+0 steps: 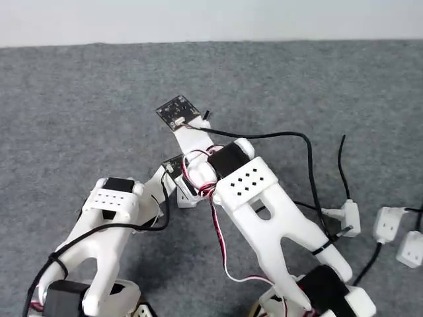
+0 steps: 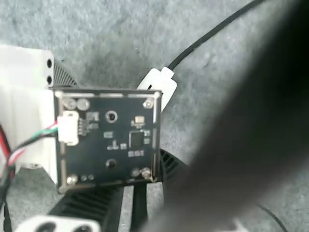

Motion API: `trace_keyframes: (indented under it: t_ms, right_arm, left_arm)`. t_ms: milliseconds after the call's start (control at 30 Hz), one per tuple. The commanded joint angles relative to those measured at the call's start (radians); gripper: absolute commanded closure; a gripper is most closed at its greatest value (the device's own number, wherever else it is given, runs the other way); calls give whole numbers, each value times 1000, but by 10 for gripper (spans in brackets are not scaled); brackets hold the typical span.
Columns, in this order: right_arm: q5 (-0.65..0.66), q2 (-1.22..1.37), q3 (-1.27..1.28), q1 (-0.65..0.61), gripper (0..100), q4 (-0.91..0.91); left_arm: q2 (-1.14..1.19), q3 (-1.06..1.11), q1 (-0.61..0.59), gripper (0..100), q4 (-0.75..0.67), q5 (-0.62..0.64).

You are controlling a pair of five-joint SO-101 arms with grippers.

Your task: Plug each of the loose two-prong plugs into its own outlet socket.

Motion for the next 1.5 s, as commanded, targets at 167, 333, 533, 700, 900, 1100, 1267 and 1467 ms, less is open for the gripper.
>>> trace_keyframes:
  t_ms: [167, 333, 533, 700, 900, 1100, 1267, 1467]
  right_arm:
    - [-115, 105, -6, 77, 991, -179]
    - [-327, 171, 17, 116, 991, -340]
    - [-324, 202, 91, 76, 991, -481]
    - [-292, 196, 97, 51, 991, -481]
    - [-265, 194, 95, 41, 991, -447]
    - [-230, 200, 97, 41, 991, -390]
    - [-224, 194, 127, 39, 991, -381]
    - [-224, 193, 129, 10, 991, -441]
  left_arm:
    - [-32, 2, -25, 982, -66, 103]
    - [-32, -42, -157, 982, -173, 311]
    - [-32, -59, -203, 982, -203, 348]
    - [-32, -59, -204, 982, -204, 348]
    - [-32, -59, -206, 982, -206, 348]
    - [-32, -54, -207, 982, -226, 348]
    - [-32, -54, -207, 982, -229, 348]
    - [-32, -54, -209, 982, -230, 348]
